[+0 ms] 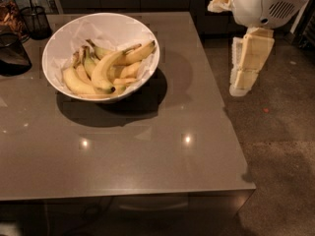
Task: Pick banana from white bowl
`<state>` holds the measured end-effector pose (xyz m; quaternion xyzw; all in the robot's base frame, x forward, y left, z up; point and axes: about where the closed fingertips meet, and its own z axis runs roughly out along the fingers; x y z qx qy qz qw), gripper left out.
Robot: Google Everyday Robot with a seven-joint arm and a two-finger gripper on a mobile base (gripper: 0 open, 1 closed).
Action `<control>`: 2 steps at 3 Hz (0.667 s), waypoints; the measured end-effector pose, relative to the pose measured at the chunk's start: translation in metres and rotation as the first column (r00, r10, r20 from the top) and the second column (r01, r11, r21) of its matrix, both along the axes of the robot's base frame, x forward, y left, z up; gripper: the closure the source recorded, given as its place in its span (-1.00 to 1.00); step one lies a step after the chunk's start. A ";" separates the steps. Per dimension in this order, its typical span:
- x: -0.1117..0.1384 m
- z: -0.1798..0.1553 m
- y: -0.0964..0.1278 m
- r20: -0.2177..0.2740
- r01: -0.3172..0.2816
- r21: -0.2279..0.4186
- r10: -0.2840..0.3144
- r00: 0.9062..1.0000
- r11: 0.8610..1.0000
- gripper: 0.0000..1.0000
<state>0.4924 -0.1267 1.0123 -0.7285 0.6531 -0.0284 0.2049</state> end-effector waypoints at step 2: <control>0.031 0.028 0.056 0.057 -0.172 -0.062 0.175 0.983 0.983 -1.00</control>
Offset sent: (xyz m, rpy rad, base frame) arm 0.0439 0.0862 0.0358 -0.1219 -0.0376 0.2931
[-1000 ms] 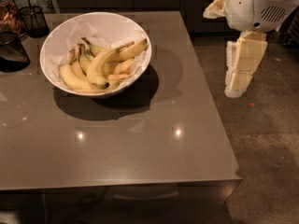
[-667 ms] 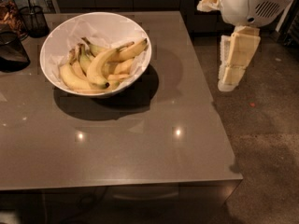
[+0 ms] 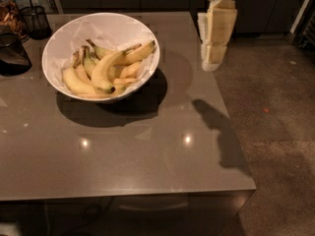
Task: Pick banana from white bowl
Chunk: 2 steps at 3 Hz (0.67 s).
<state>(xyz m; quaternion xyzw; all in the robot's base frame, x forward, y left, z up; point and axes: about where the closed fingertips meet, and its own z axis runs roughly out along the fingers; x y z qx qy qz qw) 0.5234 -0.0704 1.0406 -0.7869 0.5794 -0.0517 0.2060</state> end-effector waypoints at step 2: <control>0.005 0.011 0.010 0.056 -0.026 0.053 0.023 0.998 0.998 -1.00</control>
Offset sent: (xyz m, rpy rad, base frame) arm 0.0068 0.0113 0.0095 0.0980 -0.0683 0.0501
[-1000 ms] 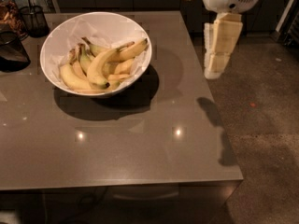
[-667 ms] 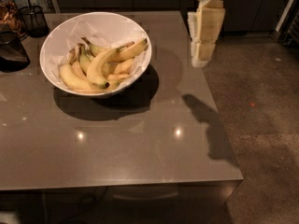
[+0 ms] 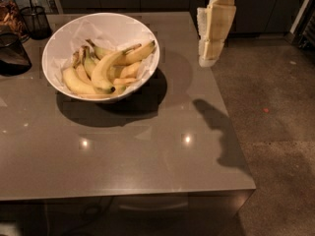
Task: Pick banana from white bowl
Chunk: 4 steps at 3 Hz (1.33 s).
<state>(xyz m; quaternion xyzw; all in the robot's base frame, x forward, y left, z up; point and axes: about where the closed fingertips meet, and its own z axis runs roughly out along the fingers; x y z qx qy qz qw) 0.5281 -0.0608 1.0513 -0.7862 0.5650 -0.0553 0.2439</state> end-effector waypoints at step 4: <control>0.056 -0.010 0.065 0.061 -0.199 -0.079 0.204 0.977 0.977 -1.00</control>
Offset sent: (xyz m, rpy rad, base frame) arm 0.0641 0.0615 0.0083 -0.0098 -0.0423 0.2285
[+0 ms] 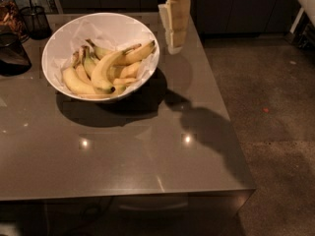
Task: Pick banana from white bowl
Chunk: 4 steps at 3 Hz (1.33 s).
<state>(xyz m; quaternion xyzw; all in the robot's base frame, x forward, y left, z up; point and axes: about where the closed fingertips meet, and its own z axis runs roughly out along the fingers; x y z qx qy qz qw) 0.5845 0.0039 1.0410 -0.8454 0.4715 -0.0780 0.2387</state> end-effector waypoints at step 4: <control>0.016 -0.035 0.048 -0.061 -0.159 -0.021 0.157 0.986 0.987 -0.82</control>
Offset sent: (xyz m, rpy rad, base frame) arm 0.0119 0.0506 -0.0302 -0.0611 0.0526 0.1979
